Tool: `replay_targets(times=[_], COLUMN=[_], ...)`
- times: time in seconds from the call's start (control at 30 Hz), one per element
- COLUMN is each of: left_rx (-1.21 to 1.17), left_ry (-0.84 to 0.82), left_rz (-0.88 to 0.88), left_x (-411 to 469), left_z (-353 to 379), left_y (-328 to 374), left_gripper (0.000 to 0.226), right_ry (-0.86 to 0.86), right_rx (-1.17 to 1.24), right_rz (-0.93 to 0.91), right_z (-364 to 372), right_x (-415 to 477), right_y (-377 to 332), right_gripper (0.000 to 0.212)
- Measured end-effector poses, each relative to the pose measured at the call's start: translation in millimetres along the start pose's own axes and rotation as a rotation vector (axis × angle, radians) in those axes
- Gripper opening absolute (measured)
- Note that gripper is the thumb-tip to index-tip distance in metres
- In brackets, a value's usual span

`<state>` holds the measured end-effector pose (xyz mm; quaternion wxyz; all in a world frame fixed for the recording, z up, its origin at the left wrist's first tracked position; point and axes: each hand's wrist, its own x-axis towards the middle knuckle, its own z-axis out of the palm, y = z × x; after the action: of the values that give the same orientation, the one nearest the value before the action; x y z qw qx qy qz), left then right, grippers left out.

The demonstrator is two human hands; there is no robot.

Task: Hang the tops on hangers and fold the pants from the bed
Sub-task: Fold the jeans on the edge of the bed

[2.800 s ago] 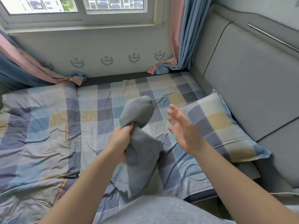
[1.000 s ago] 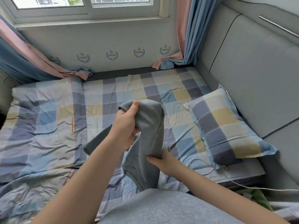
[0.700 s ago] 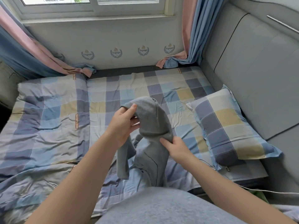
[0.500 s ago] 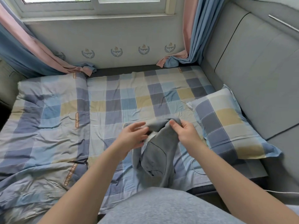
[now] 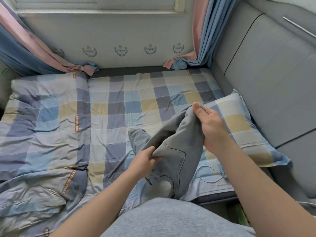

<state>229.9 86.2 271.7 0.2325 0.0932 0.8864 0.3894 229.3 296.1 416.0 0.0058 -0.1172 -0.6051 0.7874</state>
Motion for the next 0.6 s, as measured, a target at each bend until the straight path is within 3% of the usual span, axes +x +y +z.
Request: replay_targets(times=[0.13,0.23,0.3,0.47,0.53,0.6], left_rx=[-0.021,-0.061,-0.12,-0.161,-0.206,-0.239], left_ry=[0.042,0.091,0.113,0.092,0.058,0.014], left_rz=[0.039,0.067,0.116,0.266,0.299,0.328], left_x=[-1.4,-1.6,-2.6,-9.6,-14.3,-20.0], left_z=[-12.1,-27.0,-37.7,-66.2,-77.6,-86.0], left_y=[2.5,11.5,21.9,49.7,57.3,64.9], left_gripper=[0.028,0.033,0.038,0.035,0.029,0.028], right_ry=[0.318,0.321,0.201,-0.396,-0.503,-0.463], right_rx=[-0.146,-0.347,-0.543,-0.884,-0.975,-0.996], right_rz=[0.028,0.067,0.057,0.065,0.08,0.044], right_z=[-28.3,-39.4,-37.7,-11.5,4.2,19.1], right_x=[20.8,22.5,14.3,-10.4,-15.4,-18.3], right_y=[11.4,24.8,34.7,64.8,80.2,93.8], right_gripper=[0.017,0.048,0.065,0.098,0.112,0.119])
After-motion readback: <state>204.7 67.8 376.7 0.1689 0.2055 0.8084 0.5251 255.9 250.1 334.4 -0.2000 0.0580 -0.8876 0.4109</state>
